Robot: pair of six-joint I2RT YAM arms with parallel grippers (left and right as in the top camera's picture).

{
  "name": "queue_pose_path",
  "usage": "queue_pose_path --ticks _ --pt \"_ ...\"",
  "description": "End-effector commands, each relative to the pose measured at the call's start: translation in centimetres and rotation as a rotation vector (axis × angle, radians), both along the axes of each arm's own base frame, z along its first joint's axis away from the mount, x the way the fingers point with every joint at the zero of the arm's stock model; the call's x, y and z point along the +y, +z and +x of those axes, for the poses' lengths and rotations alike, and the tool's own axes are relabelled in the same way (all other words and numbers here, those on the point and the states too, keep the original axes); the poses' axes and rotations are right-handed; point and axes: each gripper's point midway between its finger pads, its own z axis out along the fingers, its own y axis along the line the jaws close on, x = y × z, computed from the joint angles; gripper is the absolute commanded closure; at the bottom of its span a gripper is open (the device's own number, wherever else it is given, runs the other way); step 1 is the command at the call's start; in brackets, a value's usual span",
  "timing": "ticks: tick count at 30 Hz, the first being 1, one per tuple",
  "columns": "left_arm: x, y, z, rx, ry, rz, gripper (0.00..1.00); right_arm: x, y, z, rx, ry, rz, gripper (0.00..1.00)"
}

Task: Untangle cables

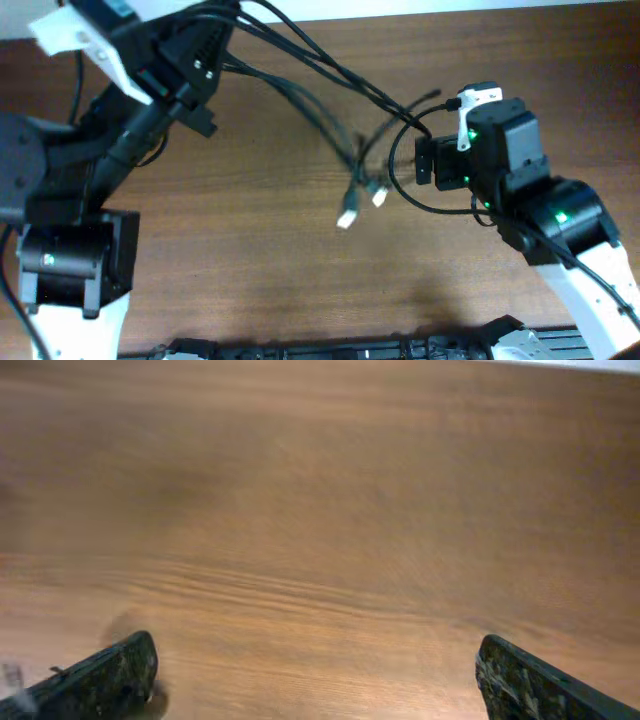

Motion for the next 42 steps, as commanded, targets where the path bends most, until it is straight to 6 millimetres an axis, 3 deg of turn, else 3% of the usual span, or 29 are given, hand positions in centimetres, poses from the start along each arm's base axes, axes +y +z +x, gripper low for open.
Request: queue_pose_path --ticks 1,10,17,24,32,34,37,42 --pt "2.3 3.8 -2.0 -0.096 0.105 -0.066 1.00 -2.1 -1.1 0.1 0.024 -0.067 -0.094 0.01" --pt "2.6 2.7 -1.0 -0.046 0.135 -0.057 1.00 -2.2 -0.9 0.3 0.015 -0.073 -0.096 0.01" --pt "2.3 0.6 1.0 0.043 0.139 -0.038 1.00 -2.0 -1.0 0.2 0.018 -0.063 -0.087 0.01" --pt "3.8 -3.7 5.6 0.210 0.279 -0.020 1.00 0.4 0.8 -0.1 -0.039 0.038 0.035 0.01" --pt "3.4 -10.4 8.6 0.449 0.284 0.048 1.00 0.1 4.2 -1.4 -0.159 0.046 0.084 0.01" --pt "3.2 -11.9 9.0 0.500 0.273 0.065 0.82 -0.1 5.2 -1.9 -0.198 0.047 0.097 0.01" --pt "2.2 -14.0 9.4 0.572 0.225 0.090 0.76 -0.3 6.8 -2.5 -0.257 0.043 0.123 0.01" --pt "0.5 -18.8 10.1 0.743 0.121 0.135 0.57 -0.6 8.8 -3.4 -0.333 0.044 0.149 0.01"
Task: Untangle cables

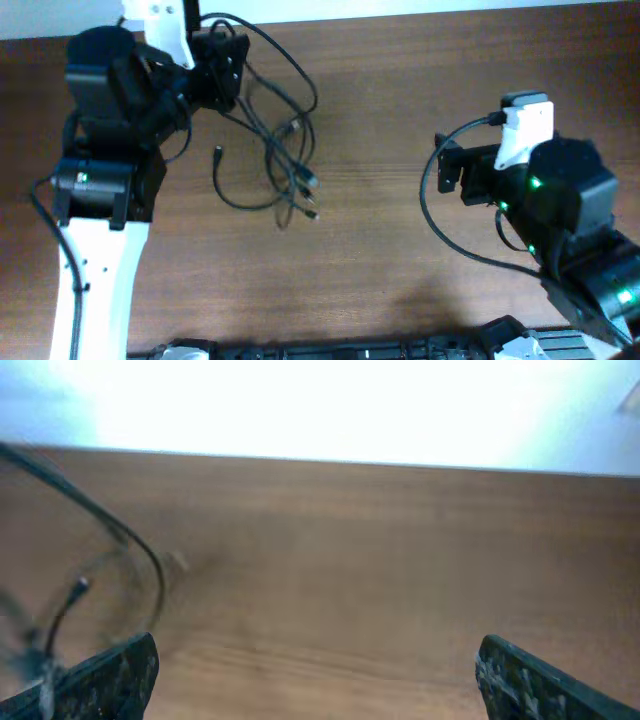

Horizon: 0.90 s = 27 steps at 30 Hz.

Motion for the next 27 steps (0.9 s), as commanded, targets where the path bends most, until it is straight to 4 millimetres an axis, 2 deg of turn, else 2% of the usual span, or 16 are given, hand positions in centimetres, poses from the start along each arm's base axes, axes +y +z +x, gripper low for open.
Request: queue_pose_path --ticks 1,8,10,13,15,20,22,25,27 --pt "-2.1 -1.8 -0.1 0.086 -0.130 -0.041 0.50 -0.2 0.8 -0.6 -0.028 0.000 0.019 0.01" --pt "-6.3 -6.5 -0.3 0.248 -0.252 -0.039 0.47 0.6 0.8 -0.8 -0.022 0.043 0.040 0.01" --pt "-7.1 -7.6 -0.6 0.287 -0.271 -0.031 0.41 0.6 0.7 -0.9 -0.019 0.044 0.039 0.01" --pt "-7.3 -8.1 -0.7 0.305 -0.267 -0.021 0.32 0.6 0.7 -0.9 -0.017 0.044 0.038 0.01" --pt "-6.5 -8.7 -0.2 0.314 -0.214 0.008 0.26 0.5 0.5 -0.9 -0.010 0.044 0.036 0.01" --pt "-2.4 -11.2 0.9 0.369 0.019 0.149 0.03 0.6 -1.1 -0.8 0.055 0.043 0.014 0.01" --pt "-0.8 -12.0 1.0 0.390 0.100 0.207 0.01 0.8 -1.8 -0.7 0.087 0.053 0.010 0.01" --pt "2.2 -13.4 0.7 0.440 0.243 0.301 0.01 2.7 -3.3 0.0 0.161 0.115 0.058 0.01" --pt "3.4 -14.0 0.2 0.476 0.296 0.331 0.01 3.8 -5.1 0.8 0.247 0.109 0.124 0.01"
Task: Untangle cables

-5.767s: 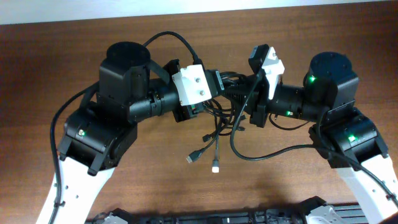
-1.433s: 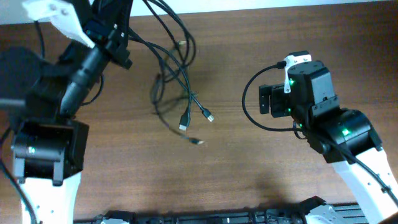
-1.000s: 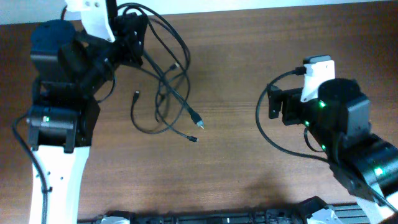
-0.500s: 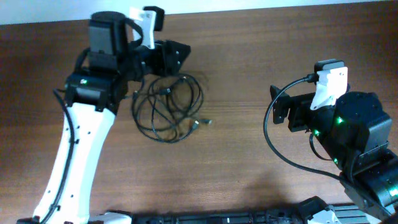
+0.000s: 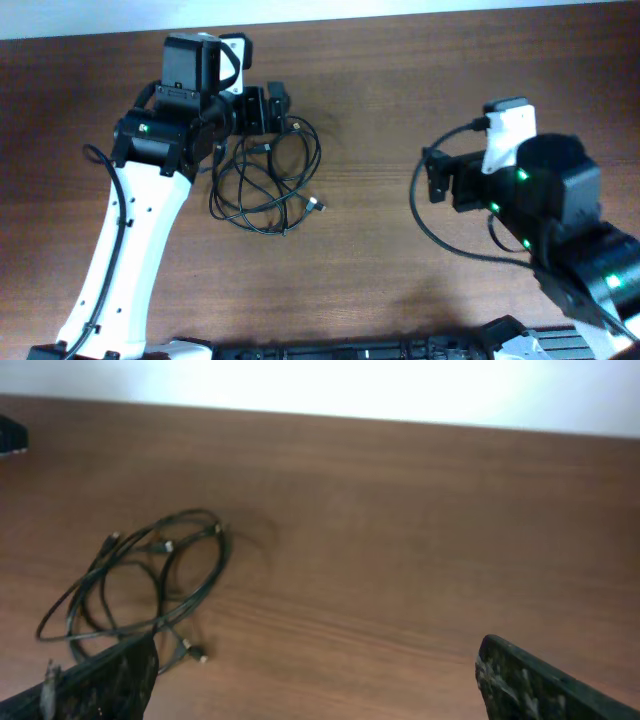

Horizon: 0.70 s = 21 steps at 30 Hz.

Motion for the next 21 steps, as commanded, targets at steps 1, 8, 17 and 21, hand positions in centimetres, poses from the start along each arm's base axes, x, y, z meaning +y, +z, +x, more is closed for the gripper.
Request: queue_pose_path --ticks 1,8,17,21 --pt "4.0 -0.3 0.2 0.010 0.158 0.131 0.01 2.3 -2.8 1.2 0.147 0.013 0.112 0.01" --pt "9.1 -1.8 -1.0 0.097 0.180 0.228 0.01 7.6 -9.2 4.5 0.433 0.070 0.287 0.01" --pt "12.1 -3.1 -3.1 0.187 0.077 0.353 0.08 13.5 -18.4 6.4 0.824 0.115 0.518 0.01" --pt "13.2 -3.3 -3.2 0.197 0.107 0.350 0.01 16.6 -19.8 6.7 0.876 0.240 0.607 0.01"
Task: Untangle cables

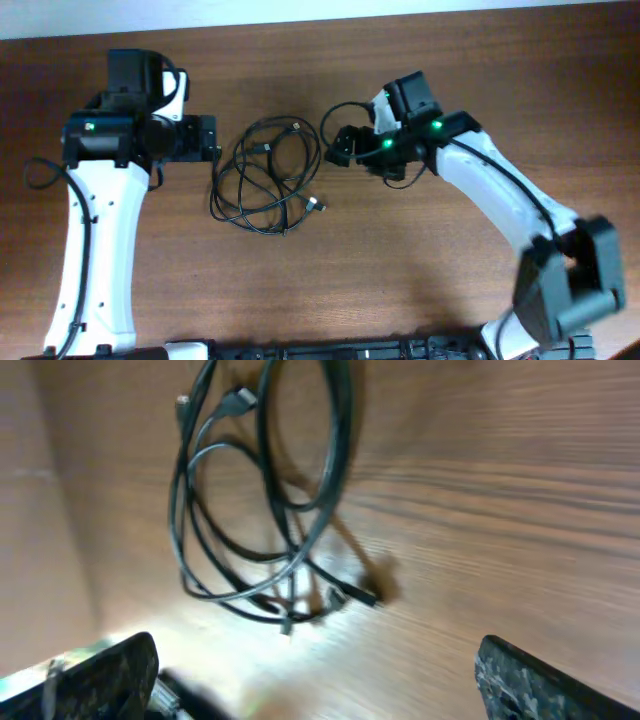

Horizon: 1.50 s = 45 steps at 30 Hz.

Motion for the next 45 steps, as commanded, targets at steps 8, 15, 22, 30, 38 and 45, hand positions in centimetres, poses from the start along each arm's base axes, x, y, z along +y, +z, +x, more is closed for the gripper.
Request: queue_pose_path --ticks 8,15,22,30,38,45 --pt "1.1 0.3 0.1 -0.005 0.009 0.018 0.01 6.1 -2.2 -0.9 0.034 0.076 0.074 0.01" --pt "1.1 0.3 0.1 -0.005 0.008 0.018 0.01 6.2 -3.3 -0.7 0.036 -0.009 -0.015 0.01" --pt "1.1 0.3 0.1 -0.005 0.008 0.018 0.01 6.8 -3.9 -0.9 0.023 -0.045 -0.052 0.00" --pt "1.1 0.3 0.1 -0.005 0.008 0.018 0.01 7.5 -6.8 -1.0 0.061 -0.079 -0.097 0.00" --pt "1.1 0.3 0.1 -0.005 0.008 0.018 0.01 9.2 -6.9 1.0 -0.015 -0.071 -0.028 0.10" --pt "1.1 0.3 0.1 -0.005 0.009 0.018 0.01 10.6 -8.4 0.0 0.030 -0.034 0.000 0.64"
